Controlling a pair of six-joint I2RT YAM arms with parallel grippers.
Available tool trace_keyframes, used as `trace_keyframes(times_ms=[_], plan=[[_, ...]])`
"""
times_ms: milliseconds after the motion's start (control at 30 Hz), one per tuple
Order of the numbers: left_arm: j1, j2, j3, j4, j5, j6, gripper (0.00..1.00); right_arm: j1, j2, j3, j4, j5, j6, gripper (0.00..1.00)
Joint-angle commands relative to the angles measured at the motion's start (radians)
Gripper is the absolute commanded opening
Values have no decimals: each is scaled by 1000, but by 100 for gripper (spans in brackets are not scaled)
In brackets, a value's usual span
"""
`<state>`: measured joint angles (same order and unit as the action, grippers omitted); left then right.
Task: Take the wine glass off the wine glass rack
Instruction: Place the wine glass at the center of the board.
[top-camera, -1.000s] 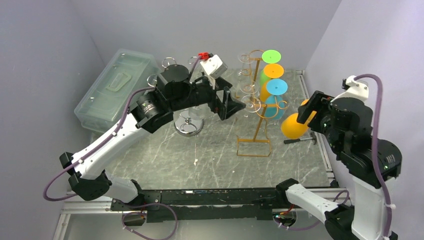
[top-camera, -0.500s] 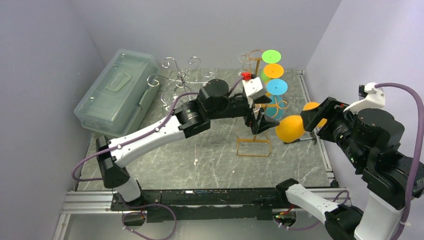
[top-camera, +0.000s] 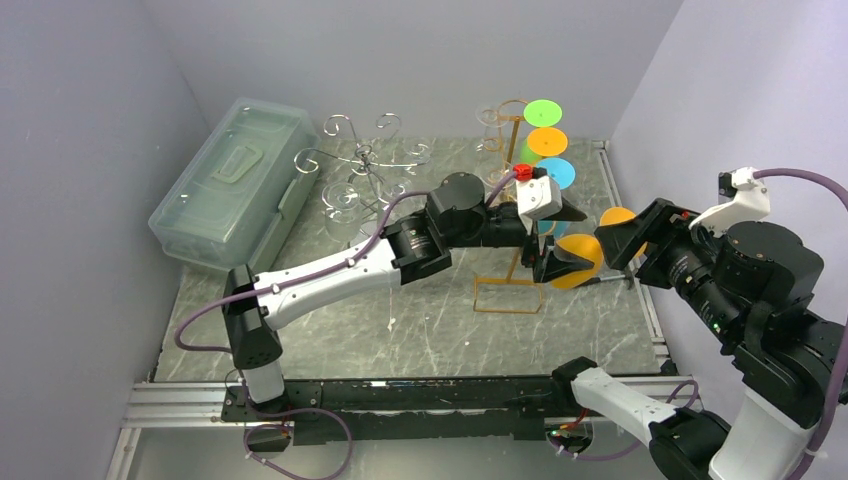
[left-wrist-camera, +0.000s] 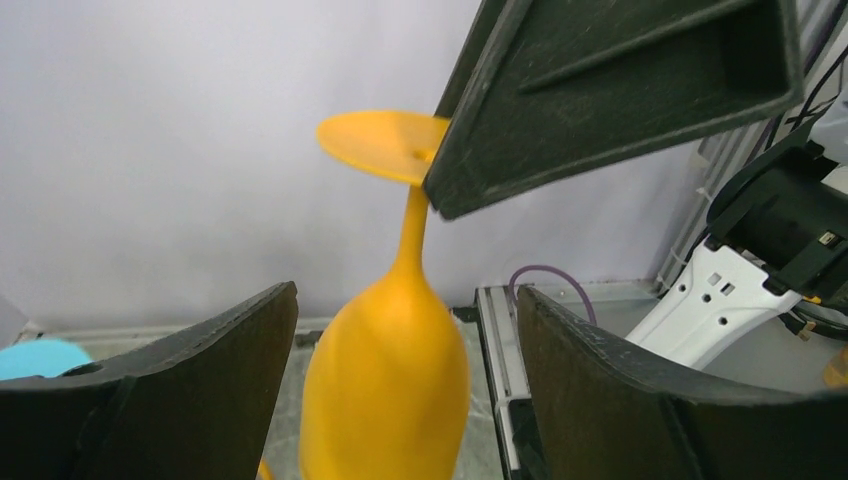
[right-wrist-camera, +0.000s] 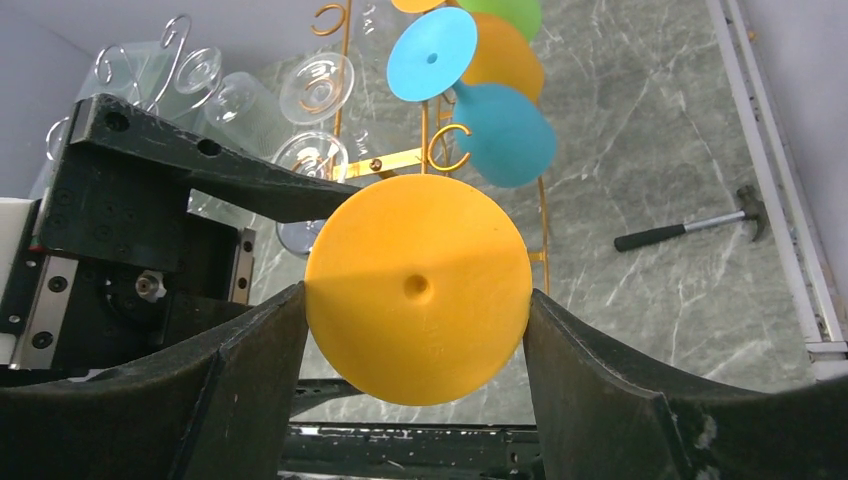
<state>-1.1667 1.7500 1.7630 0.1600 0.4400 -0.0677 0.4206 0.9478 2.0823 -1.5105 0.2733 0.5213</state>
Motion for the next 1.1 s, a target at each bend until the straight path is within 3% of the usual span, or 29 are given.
trace_keyframes(times_ms=[0,333,667,1067], plan=[[-14,31,56,118,50,-17,85,0,3,23,14,-34,12,39],[-34,90,117,143,31,-61,78,0,-7,24,16,-46,20,39],[-54,140,173,142,28,-87,64,0,-22,26,22,-54,32,38],[-85,182,239,130,13,-100,31,0,-42,22,27,-51,40,37]])
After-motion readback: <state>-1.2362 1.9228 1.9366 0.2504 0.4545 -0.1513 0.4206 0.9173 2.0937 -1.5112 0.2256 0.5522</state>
